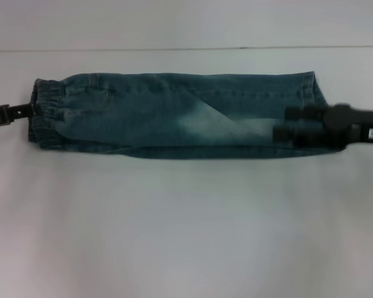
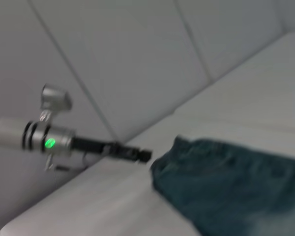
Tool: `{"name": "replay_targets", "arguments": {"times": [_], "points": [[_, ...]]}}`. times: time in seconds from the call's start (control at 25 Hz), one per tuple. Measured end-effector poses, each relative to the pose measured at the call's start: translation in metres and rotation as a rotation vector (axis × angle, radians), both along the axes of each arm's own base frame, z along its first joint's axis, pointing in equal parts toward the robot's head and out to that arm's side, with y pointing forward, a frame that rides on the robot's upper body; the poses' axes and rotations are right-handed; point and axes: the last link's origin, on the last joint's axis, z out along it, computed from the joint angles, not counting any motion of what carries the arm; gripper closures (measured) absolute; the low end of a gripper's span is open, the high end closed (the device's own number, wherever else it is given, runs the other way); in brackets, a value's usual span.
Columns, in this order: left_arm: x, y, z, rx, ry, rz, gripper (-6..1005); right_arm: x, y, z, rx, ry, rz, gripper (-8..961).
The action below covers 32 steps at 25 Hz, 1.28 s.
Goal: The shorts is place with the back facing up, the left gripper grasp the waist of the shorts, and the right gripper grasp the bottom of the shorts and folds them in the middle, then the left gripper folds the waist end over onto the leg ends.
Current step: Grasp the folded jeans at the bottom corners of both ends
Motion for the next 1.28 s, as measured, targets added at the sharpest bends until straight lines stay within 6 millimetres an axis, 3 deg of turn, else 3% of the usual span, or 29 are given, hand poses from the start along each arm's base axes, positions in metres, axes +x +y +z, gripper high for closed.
{"name": "replay_targets", "arguments": {"times": [0.48, 1.28], "points": [[0.005, 0.009, -0.011, -0.092, 0.169, -0.066, 93, -0.002, -0.005, -0.015, -0.072, -0.033, -0.001, 6], [0.012, 0.019, -0.028, -0.132, 0.217, -0.087, 154, -0.004, -0.004, -0.024, -0.068, -0.031, -0.005, 7]]}}
